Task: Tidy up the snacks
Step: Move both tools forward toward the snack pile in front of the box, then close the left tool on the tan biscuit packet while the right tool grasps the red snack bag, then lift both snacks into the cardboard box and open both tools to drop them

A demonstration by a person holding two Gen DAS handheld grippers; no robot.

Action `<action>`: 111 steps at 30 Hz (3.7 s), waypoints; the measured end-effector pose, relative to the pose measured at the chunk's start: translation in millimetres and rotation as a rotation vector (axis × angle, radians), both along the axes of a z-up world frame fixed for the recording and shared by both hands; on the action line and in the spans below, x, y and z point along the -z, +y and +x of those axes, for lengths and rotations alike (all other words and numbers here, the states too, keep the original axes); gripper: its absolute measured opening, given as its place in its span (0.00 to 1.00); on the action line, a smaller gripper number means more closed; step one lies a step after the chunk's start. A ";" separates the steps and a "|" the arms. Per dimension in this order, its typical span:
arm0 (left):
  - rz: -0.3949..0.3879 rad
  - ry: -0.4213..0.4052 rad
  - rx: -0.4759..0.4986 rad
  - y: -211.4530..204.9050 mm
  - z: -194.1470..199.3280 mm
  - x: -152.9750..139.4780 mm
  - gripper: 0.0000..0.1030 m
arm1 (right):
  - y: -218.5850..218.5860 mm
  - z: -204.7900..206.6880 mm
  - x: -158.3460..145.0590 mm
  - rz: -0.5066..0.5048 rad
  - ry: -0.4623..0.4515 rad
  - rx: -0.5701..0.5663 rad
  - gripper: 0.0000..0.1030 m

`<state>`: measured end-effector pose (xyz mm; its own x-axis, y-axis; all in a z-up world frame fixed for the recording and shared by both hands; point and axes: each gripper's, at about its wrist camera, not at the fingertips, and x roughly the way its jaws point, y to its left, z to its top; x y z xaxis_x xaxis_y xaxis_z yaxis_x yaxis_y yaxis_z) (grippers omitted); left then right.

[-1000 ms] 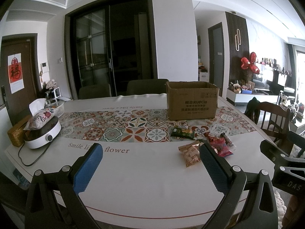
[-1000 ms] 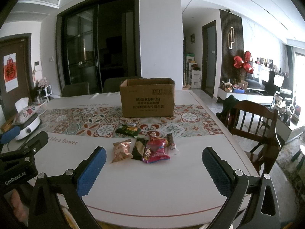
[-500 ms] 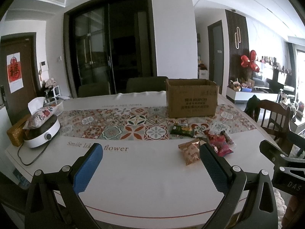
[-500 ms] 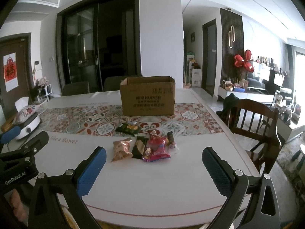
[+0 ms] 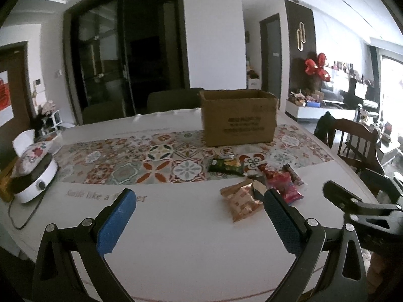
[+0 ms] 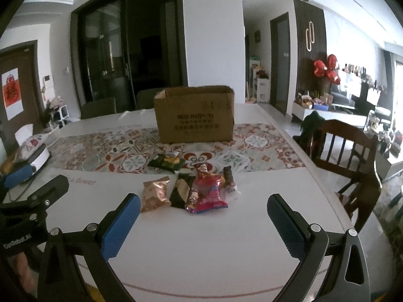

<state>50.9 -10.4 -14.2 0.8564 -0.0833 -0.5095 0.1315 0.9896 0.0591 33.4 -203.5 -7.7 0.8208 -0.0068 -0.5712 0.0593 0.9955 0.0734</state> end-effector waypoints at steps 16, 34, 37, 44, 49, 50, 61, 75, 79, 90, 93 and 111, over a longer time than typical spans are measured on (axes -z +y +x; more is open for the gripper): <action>0.014 0.144 0.041 -28.4 79.0 40.4 0.97 | -14.1 77.2 36.2 0.076 0.128 0.001 0.88; -0.065 0.318 0.061 -46.8 133.3 82.0 0.83 | -29.0 121.5 80.9 0.167 0.244 -0.022 0.66; -0.073 0.347 0.069 -49.8 138.9 88.0 0.79 | -29.7 127.0 87.5 0.178 0.266 -0.028 0.63; -0.077 0.403 0.078 -54.0 150.0 104.5 0.71 | -30.0 139.4 104.1 0.201 0.326 -0.043 0.54; -0.081 0.429 0.076 -54.9 154.9 112.2 0.64 | -26.8 141.6 107.8 0.180 0.332 -0.049 0.52; -0.087 0.435 0.080 -54.9 155.7 113.4 0.61 | -26.2 142.1 107.8 0.179 0.332 -0.051 0.52; -0.061 0.423 0.105 -60.6 152.6 112.7 0.46 | -19.4 148.0 107.4 0.168 0.337 -0.089 0.39; -0.047 0.372 0.106 -57.4 146.5 101.2 0.36 | -13.4 139.5 97.1 0.133 0.287 -0.091 0.32; -0.051 0.331 0.112 -54.3 141.7 86.8 0.36 | -12.1 135.2 86.3 0.122 0.261 -0.092 0.32; -0.070 0.193 0.130 -44.8 140.5 35.9 0.36 | -6.8 132.0 43.3 0.083 0.160 -0.108 0.32; -0.080 0.170 0.136 -44.3 144.7 25.5 0.36 | -7.3 135.9 29.3 0.065 0.123 -0.109 0.32; -0.063 0.040 0.174 -55.7 207.4 -32.2 0.36 | -19.3 199.5 -25.1 0.007 -0.012 -0.106 0.32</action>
